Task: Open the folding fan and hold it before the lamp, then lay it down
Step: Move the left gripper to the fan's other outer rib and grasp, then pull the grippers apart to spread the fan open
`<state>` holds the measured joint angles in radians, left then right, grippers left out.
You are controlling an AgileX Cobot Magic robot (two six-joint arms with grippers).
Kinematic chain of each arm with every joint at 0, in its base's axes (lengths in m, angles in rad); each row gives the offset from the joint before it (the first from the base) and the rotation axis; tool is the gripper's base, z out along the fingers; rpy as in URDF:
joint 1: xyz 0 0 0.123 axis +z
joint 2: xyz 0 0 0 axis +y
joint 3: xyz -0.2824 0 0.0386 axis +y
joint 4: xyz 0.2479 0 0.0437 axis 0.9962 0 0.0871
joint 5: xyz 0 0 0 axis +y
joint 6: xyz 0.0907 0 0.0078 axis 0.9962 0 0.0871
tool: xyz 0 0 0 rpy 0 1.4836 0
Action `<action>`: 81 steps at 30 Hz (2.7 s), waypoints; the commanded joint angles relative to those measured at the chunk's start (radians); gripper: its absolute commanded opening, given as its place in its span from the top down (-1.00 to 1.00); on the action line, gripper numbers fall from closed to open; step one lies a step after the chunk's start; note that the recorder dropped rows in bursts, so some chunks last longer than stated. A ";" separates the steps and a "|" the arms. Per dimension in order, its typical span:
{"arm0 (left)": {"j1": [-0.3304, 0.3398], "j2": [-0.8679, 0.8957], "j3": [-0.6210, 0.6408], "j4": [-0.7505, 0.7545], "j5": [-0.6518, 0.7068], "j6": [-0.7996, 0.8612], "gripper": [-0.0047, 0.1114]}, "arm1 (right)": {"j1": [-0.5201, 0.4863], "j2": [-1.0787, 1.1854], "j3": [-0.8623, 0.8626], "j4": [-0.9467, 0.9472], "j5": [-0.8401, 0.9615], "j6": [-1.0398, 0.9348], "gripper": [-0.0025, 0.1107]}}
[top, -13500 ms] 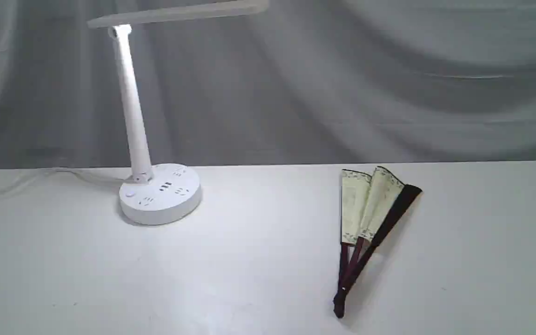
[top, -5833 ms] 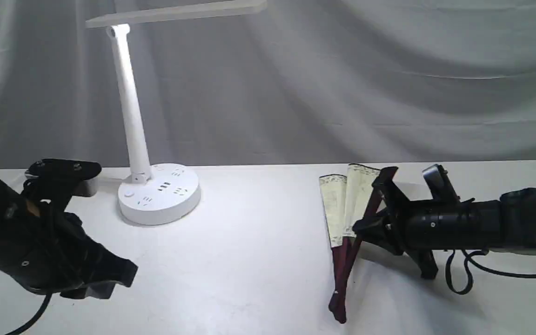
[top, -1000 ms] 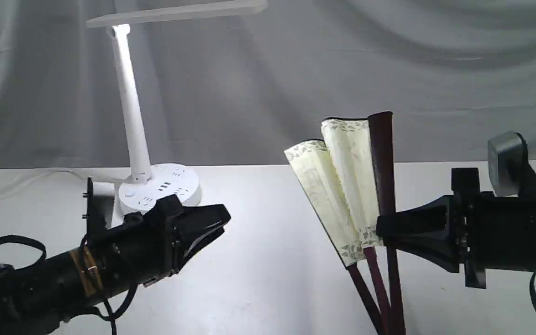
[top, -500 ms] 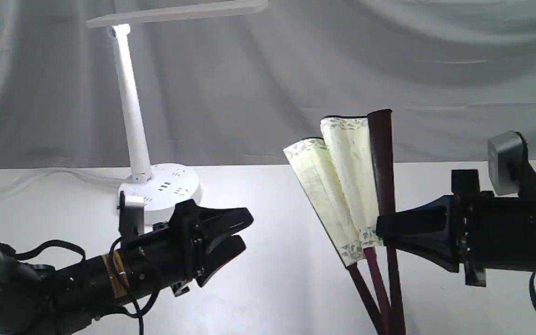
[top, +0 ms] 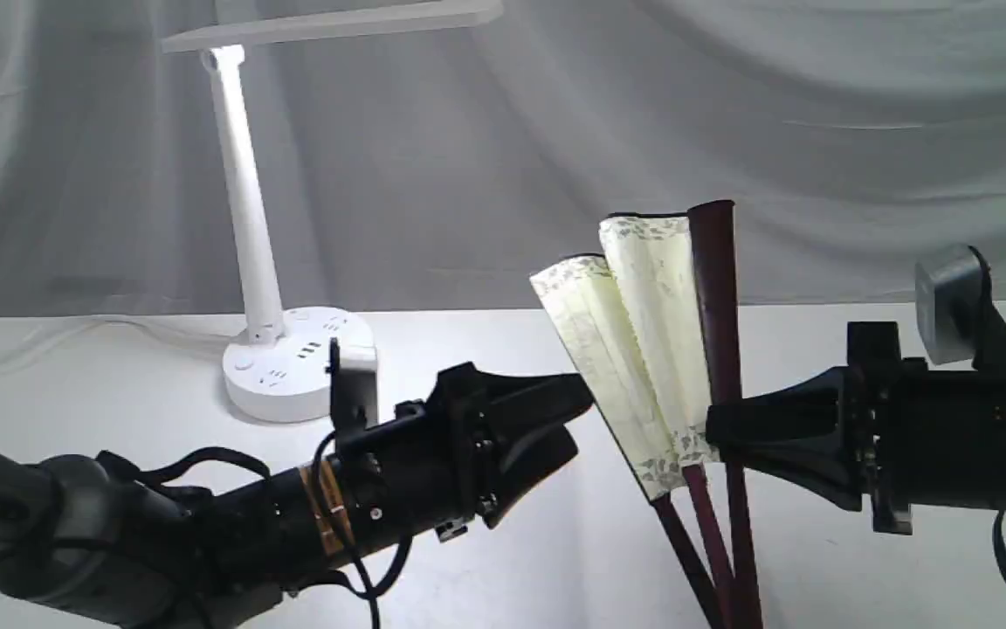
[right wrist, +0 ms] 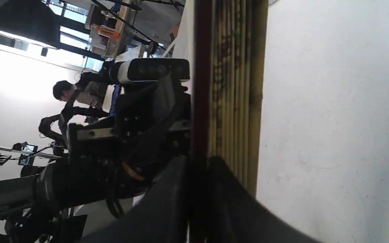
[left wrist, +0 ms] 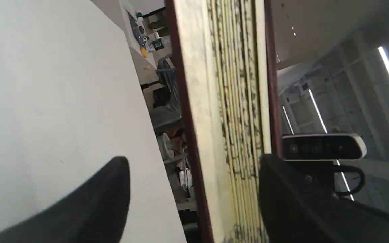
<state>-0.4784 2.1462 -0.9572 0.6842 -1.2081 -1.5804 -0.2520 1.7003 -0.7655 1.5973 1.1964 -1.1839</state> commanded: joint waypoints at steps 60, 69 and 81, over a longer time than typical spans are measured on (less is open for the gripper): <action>-0.082 0.042 -0.061 -0.185 -0.013 -0.046 0.92 | -0.004 -0.007 0.001 0.099 0.025 -0.091 0.96; -0.082 0.042 -0.061 -0.257 -0.013 -0.069 0.92 | -0.004 -0.007 0.001 0.147 -0.006 -0.128 0.96; -0.139 0.042 -0.061 -0.425 -0.013 -0.068 0.92 | -0.006 -0.005 0.001 0.147 -0.115 -0.180 0.96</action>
<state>-0.6014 2.1883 -1.0150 0.3275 -1.1977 -1.6360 -0.2533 1.7003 -0.7655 1.7587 1.1121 -1.3299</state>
